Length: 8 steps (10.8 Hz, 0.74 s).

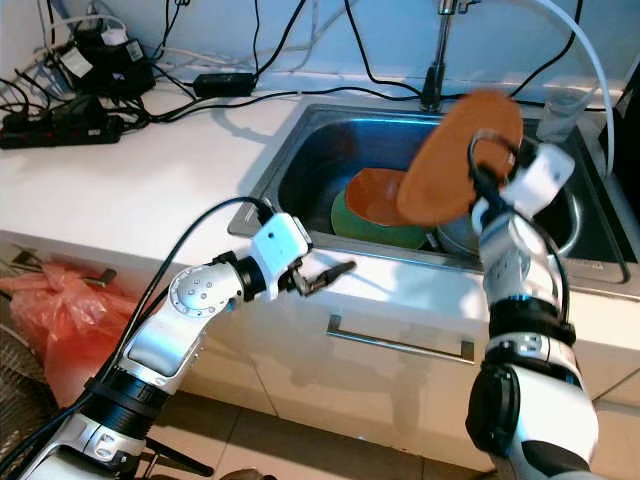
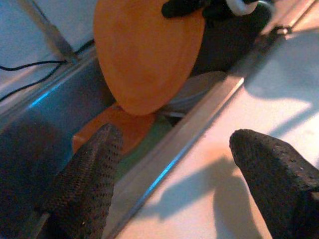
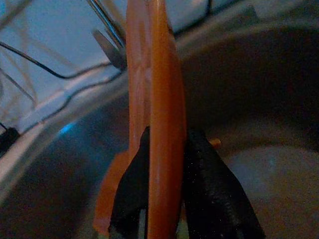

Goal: Kitchen organization

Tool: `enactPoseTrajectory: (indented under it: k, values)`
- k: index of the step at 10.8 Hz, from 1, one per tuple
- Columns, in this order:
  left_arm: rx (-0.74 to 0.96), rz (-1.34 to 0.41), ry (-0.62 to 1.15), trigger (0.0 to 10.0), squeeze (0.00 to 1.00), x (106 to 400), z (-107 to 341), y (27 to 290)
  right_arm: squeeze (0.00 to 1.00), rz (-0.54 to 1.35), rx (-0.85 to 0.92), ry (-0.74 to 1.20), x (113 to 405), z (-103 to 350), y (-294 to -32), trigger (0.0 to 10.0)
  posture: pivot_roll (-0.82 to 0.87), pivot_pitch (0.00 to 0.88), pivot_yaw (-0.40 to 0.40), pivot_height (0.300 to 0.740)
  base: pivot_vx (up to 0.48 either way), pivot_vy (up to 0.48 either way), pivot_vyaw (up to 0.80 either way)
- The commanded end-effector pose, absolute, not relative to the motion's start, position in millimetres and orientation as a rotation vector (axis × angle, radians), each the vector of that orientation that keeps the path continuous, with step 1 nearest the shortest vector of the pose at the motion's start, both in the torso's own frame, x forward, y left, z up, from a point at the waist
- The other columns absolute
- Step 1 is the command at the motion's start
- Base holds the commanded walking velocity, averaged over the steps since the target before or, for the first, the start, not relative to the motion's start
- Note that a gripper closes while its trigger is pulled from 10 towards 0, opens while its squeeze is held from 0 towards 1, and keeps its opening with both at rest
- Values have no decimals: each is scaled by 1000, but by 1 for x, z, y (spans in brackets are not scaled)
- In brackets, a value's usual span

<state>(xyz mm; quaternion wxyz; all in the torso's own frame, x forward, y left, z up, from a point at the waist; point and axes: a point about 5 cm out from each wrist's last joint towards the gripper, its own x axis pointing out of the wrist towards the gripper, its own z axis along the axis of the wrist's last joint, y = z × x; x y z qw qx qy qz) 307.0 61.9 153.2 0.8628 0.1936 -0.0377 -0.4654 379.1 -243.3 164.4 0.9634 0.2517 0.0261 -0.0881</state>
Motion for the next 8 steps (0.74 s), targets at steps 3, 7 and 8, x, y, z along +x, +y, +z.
enactPoseTrajectory:
  k: [3,7,8]
  values:
    - [306,-1094,-30,10000,0,302,160,60,0,-145,570,61,381,161,-239,10000,57,0,106,740,0,0,0]
    - [268,-1103,-16,10000,0,300,160,60,0,-9,647,109,391,153,-202,10000,75,0,91,740,0,0,0]
    - [270,-1106,-14,10000,0,299,160,61,0,20,662,118,393,151,-194,10000,83,0,89,740,0,0,0]
